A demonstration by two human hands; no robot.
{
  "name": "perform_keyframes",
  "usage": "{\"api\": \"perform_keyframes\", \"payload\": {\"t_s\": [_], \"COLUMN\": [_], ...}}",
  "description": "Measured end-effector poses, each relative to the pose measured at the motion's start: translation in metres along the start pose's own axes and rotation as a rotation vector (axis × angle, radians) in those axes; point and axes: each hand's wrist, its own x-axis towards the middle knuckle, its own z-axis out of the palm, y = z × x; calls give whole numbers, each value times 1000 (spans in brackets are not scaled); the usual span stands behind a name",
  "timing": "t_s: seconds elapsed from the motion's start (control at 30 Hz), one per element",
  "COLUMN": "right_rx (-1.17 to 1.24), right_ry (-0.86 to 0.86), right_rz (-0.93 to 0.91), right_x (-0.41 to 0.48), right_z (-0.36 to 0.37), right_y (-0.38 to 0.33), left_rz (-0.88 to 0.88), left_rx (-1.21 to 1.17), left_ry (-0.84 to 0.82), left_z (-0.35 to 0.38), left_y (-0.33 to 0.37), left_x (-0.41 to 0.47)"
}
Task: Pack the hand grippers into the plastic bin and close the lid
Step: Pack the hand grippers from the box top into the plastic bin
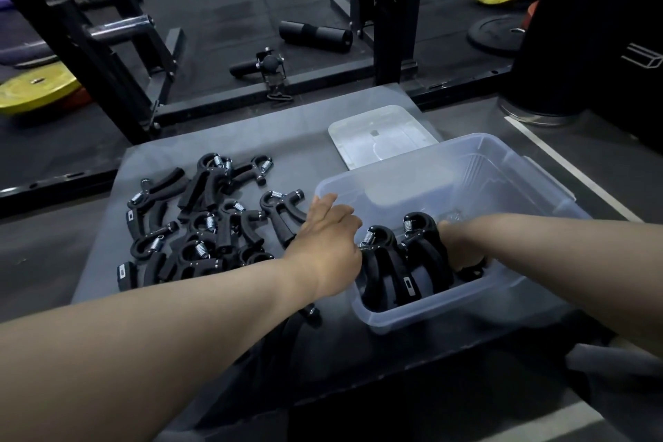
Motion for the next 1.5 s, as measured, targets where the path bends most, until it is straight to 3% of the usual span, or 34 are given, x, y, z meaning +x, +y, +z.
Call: {"api": "perform_keyframes", "payload": {"t_s": [0.07,0.13,0.23,0.33,0.43,0.53,0.67,0.8,0.97,1.23,1.5], "right_rx": [81,-56,39,400,722,898,710,518,701,769,804], "right_ry": [-69,-54,130,417,554,665,714,613,561,690,694], "right_rz": [19,-9,61,-57,-236,-355,-308,-201,-177,-211,-189], "right_x": [15,12,-13,-43,-63,-79,-69,-57,-54,-53,-56], "right_z": [1,-2,-21,-43,-51,-52,-55,-66,-64,-51,-49], "right_y": [3,-2,-22,-55,-94,-127,-143,-160,-172,-177,-179], "left_rz": [-2,-6,-3,-22,-75,-31,0,-162,-152,-369,-570], "left_rx": [2,2,2,-43,-127,-202,-244,-5,147,207,41], "left_ry": [-4,-8,-6,29,72,2,-69,-181,-301,-181,51], "left_z": [0,-1,-1,0,-2,-11,-28,-38,-63,-74,-70], "left_y": [0,0,-1,-3,-8,-21,-47,-76,-121,-214,-275], "left_x": [0,0,0,-2,-3,-8,-16,-13,-2,28,79]}}
